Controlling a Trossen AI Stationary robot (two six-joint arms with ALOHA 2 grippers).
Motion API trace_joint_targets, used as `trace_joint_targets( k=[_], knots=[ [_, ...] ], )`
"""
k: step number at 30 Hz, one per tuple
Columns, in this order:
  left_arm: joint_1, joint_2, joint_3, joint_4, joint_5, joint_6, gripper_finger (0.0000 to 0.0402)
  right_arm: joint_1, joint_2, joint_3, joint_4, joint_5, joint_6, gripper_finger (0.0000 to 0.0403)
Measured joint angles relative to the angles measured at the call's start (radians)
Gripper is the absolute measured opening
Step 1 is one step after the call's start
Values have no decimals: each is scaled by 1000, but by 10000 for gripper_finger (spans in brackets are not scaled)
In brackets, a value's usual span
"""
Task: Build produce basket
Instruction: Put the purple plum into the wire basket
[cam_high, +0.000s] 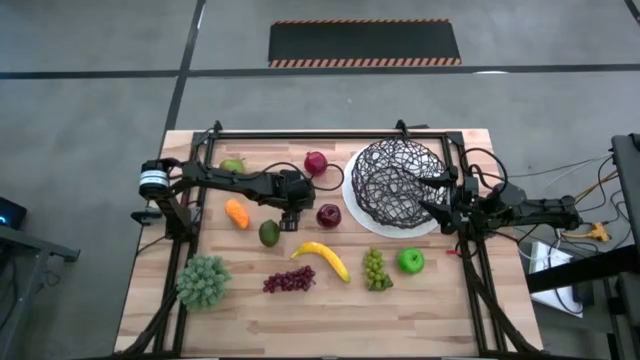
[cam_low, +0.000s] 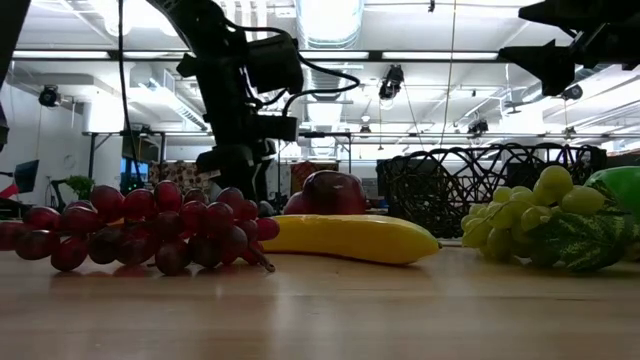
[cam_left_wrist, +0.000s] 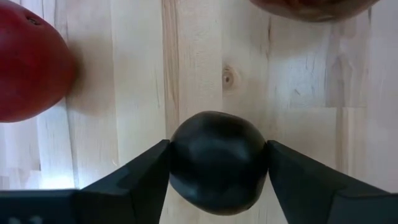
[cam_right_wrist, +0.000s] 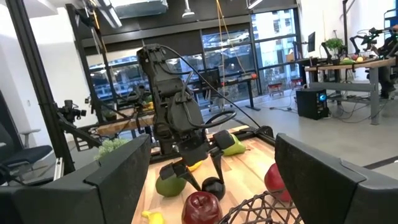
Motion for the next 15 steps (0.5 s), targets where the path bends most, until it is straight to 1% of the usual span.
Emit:
trace_joint_targets(
  k=[4,7,12,15],
  knots=[
    [-1,0,9,-12,-9,-2,227,0,0,0,0,0,0,325],
    [-8,-4,52,-49,-17,-8,226,0,0,0,0,0,0,325],
    [-25,-17,194,-140,-95,-21,226,0,0,0,0,0,-1,325],
    [-34,-17,292,-135,-119,-64,226,0,0,0,0,0,-1,325]
  ],
)
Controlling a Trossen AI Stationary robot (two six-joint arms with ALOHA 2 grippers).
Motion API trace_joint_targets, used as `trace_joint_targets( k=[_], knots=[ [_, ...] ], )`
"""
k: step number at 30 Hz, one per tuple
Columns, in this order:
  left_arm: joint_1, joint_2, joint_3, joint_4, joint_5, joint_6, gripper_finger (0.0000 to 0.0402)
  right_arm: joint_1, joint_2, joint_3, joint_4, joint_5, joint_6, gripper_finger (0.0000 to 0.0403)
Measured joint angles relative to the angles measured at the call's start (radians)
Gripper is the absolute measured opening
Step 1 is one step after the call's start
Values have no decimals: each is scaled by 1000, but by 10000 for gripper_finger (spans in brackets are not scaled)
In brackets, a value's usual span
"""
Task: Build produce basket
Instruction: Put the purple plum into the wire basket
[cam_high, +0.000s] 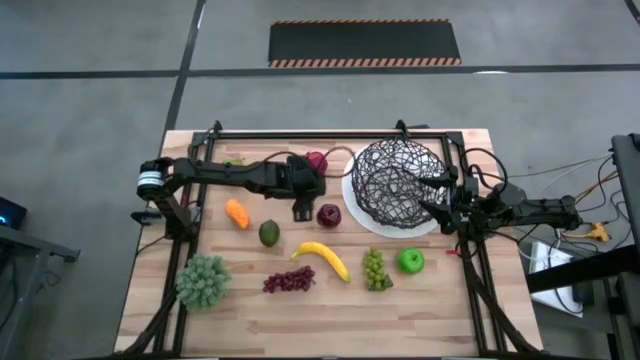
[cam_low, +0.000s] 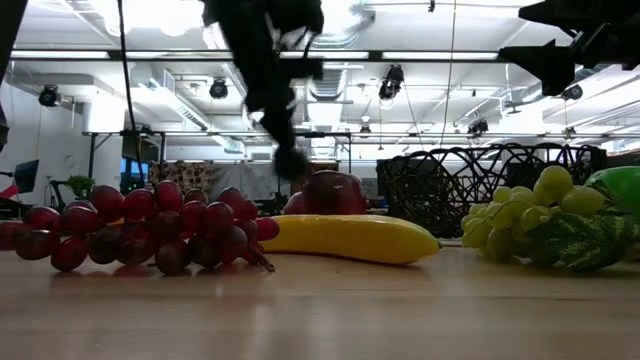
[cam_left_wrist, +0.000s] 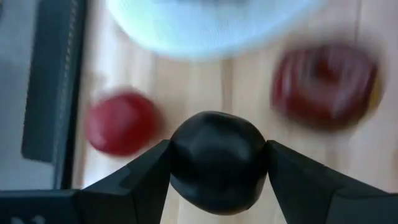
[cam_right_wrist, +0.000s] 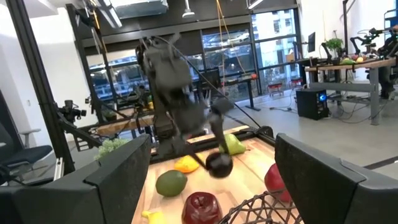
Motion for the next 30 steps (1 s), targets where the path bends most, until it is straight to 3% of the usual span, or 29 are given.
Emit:
trace_joint_targets(
  k=[5,12,19,26,30],
  knots=[
    [-21,0,141,60,-1,-44,226,0,-2,36,-45,-3,-8,325],
    [-39,0,186,355,88,-49,226,0,-2,96,-156,-106,-4,324],
    [-39,23,156,610,119,-51,225,2,-7,71,-63,-161,-88,324],
    [-44,126,155,793,156,-52,225,2,-34,3,121,-323,-158,324],
    [-44,188,168,888,172,-52,225,2,-33,3,121,-333,-165,324]
  ],
)
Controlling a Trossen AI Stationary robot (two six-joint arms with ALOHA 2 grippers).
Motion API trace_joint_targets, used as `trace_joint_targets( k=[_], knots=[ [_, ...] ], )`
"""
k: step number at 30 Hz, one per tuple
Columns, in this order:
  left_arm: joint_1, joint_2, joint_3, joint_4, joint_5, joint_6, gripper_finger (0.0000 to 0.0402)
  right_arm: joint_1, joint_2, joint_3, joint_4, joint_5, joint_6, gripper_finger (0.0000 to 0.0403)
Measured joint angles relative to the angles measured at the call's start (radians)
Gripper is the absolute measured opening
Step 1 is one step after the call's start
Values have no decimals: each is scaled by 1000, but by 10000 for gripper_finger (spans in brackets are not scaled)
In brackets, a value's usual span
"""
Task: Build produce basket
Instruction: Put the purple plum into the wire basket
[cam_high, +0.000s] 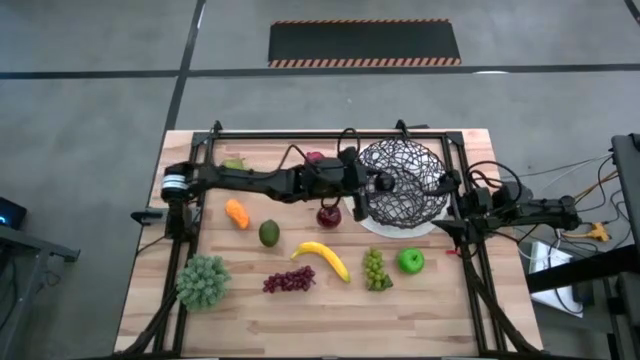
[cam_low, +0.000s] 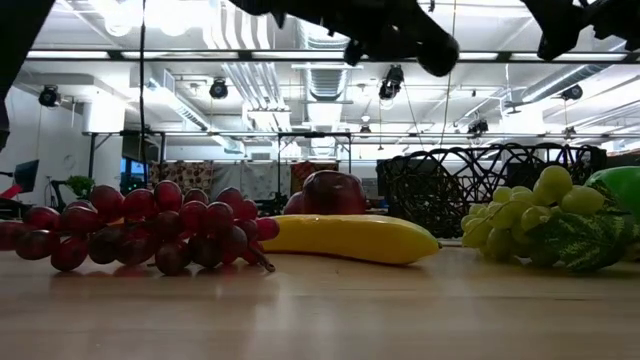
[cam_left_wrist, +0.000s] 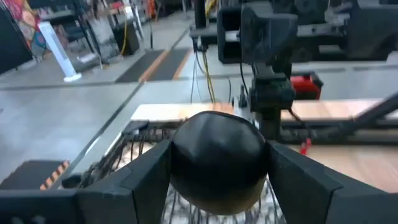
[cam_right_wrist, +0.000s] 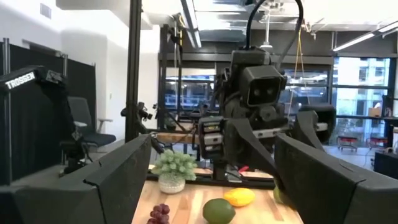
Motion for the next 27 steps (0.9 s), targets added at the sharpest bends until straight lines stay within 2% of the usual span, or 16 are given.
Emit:
trace_joint_targets(
  k=[8,17,22,24,27],
  knots=[
    [2,103,39,122,2,-2,225,0,5,-3,0,0,8,324],
    [10,202,36,124,-9,-55,225,0,7,-3,-1,1,26,324],
    [14,217,36,125,-17,-79,225,0,7,-3,-2,2,28,324],
    [15,217,32,120,-55,-79,225,0,7,-3,-1,2,28,324],
    [21,217,20,95,-192,-79,227,0,7,-3,-2,2,28,324]
  ],
)
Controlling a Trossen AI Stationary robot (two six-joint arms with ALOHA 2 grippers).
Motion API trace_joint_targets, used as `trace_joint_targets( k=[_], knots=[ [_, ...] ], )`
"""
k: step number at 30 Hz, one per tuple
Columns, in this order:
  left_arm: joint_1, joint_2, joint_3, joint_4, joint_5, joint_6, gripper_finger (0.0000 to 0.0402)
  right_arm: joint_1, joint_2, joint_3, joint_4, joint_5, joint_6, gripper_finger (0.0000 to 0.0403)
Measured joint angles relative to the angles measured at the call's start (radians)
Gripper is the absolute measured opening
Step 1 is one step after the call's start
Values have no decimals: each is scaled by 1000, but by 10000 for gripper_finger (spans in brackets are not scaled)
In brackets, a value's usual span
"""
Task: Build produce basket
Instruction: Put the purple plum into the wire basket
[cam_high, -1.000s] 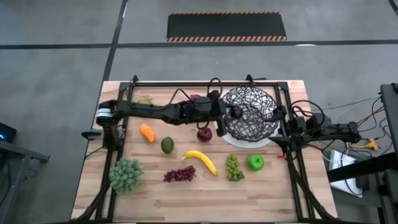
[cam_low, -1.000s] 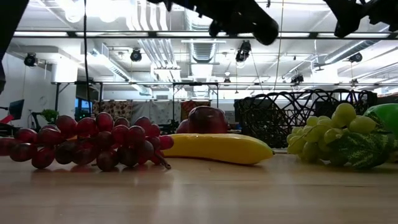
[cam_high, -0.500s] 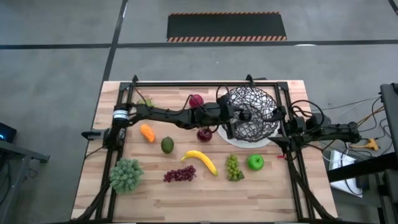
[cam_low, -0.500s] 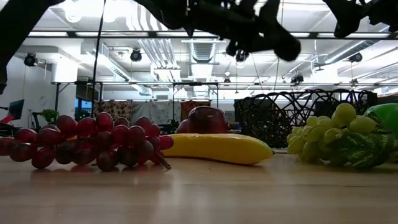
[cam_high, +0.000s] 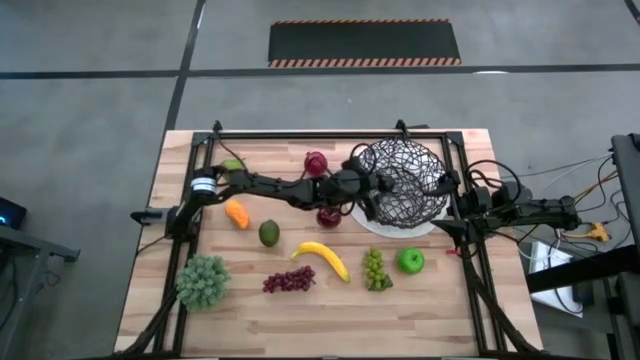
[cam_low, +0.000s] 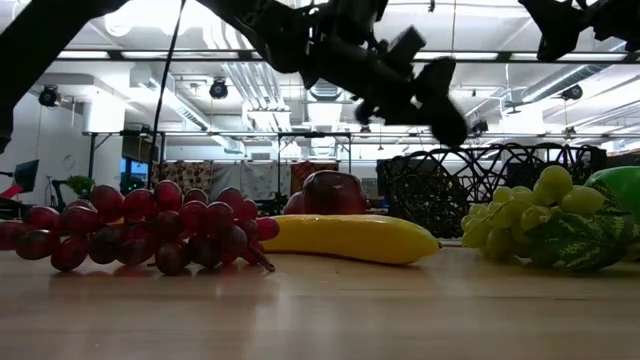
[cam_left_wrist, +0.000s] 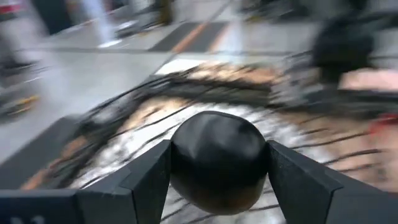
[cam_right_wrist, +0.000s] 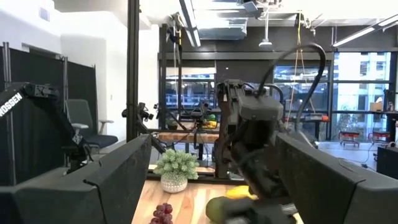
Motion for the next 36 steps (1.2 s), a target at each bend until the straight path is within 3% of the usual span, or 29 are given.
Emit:
trace_joint_targets(
  k=[3,5,36],
  knots=[
    [8,1,-2,-42,-176,0,231,0,0,0,-6,0,1,324],
    [17,1,-2,-58,-209,-1,232,0,0,0,-6,0,2,324],
    [18,1,-14,-100,-138,-51,235,0,0,1,-15,0,2,310]
  ],
)
